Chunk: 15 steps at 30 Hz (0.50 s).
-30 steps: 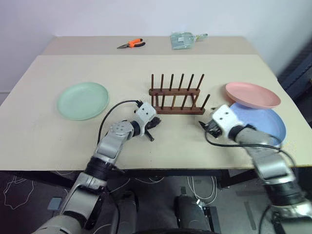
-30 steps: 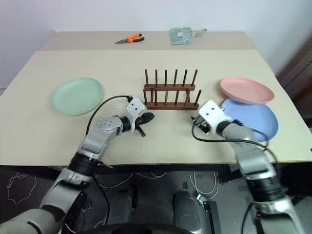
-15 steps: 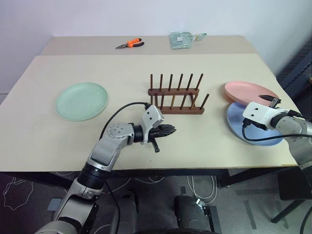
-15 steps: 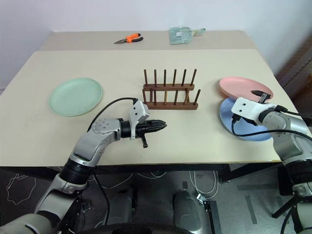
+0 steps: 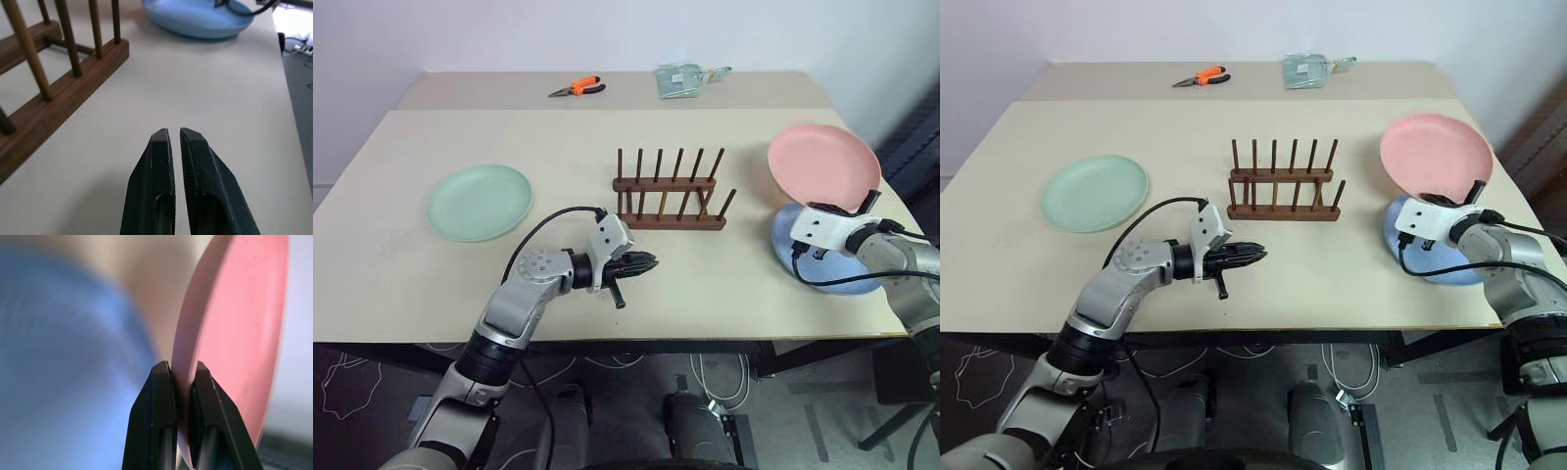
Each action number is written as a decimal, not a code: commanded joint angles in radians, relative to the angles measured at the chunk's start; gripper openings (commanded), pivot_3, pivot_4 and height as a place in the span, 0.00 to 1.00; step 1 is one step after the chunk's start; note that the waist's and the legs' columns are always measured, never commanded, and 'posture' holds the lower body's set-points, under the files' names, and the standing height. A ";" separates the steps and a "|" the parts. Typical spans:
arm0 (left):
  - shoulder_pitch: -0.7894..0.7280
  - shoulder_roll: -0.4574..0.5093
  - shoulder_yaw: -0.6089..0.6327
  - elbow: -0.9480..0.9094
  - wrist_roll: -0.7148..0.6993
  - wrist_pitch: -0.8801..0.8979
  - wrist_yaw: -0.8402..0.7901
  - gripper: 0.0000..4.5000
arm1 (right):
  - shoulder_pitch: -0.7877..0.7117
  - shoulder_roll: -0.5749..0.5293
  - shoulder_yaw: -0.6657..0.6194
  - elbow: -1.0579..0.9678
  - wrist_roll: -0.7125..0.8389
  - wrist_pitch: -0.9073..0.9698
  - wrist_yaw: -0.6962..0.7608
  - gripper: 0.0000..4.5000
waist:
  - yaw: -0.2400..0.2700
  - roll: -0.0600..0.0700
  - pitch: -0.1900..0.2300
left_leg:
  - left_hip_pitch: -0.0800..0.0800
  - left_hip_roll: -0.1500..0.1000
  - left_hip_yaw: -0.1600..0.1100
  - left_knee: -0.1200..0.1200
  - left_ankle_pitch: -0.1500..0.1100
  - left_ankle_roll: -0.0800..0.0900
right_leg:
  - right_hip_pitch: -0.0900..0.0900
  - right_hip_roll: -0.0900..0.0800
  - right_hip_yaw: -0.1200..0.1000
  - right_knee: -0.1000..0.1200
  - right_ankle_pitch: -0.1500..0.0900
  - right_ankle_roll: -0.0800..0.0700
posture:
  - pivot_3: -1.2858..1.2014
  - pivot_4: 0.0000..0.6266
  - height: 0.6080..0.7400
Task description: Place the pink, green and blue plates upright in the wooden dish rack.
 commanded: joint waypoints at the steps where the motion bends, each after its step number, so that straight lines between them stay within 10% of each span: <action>1: -0.001 0.015 0.041 -0.019 -0.023 -0.016 0.005 0.07 | -0.049 0.146 -0.213 -0.288 0.379 0.163 0.063 0.01 | -0.005 -0.001 0.000 | 0.000 0.000 0.000 0.000 0.000 0.000 | 0.000 0.000 0.000 0.000 0.000 0.000 | 0.52 0.24 1.00; 6: -0.006 0.030 0.046 0.018 -0.017 -0.040 -0.009 0.07 | -0.088 0.364 -0.404 -0.665 1.240 0.654 0.090 0.01 | 0.007 -0.001 0.001 | 0.001 0.001 -0.002 0.000 0.000 0.000 | 0.003 0.002 -0.001 0.002 0.000 0.000 | 0.52 0.24 1.00; 15: -0.016 0.022 0.044 0.018 -0.027 -0.041 -0.010 0.07 | -0.104 0.349 -0.375 -0.617 1.346 0.799 0.091 0.01 | 0.009 -0.001 0.001 | -0.002 0.001 -0.001 0.001 0.000 0.001 | 0.000 0.001 -0.001 -0.001 0.000 -0.002 | 0.52 0.24 1.00</action>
